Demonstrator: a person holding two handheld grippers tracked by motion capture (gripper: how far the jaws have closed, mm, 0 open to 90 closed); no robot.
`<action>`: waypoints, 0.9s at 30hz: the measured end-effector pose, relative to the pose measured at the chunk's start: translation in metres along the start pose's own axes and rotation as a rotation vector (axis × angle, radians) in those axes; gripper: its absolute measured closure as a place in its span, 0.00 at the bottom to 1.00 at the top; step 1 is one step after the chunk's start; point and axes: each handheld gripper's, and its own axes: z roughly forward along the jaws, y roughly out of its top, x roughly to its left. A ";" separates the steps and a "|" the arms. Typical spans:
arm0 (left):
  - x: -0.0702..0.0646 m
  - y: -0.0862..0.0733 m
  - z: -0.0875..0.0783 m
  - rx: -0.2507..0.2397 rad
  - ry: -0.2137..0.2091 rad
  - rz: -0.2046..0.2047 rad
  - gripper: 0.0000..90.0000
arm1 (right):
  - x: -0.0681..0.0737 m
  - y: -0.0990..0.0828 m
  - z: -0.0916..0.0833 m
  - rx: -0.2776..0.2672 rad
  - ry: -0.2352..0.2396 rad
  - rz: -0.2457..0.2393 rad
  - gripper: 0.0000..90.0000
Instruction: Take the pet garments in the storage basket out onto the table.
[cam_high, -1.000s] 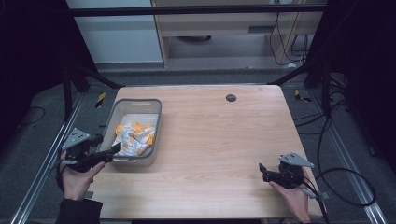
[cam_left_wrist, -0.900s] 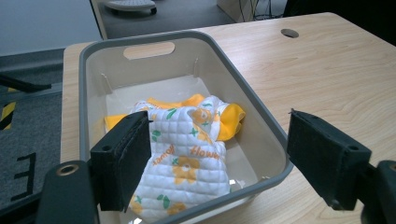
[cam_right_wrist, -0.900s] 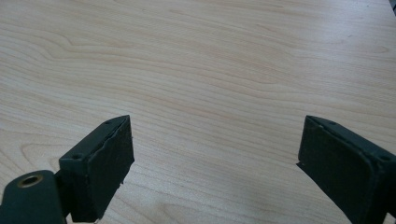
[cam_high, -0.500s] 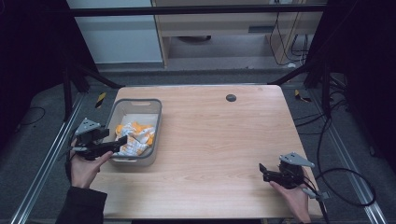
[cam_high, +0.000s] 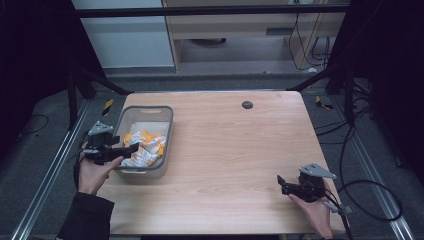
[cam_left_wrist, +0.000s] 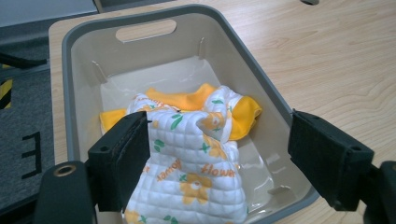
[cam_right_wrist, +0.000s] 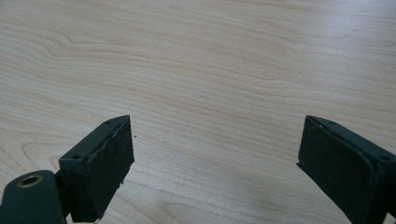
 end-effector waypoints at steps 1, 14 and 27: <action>0.001 0.001 0.000 0.007 0.001 0.002 0.23 | 0.000 0.000 0.000 0.001 0.001 0.000 0.11; 0.008 0.012 0.009 0.096 0.016 0.023 0.23 | 0.000 0.000 0.001 0.005 0.006 -0.002 0.11; 0.010 0.014 0.024 0.194 0.014 0.026 0.23 | 0.001 0.000 0.002 0.019 0.018 0.006 0.11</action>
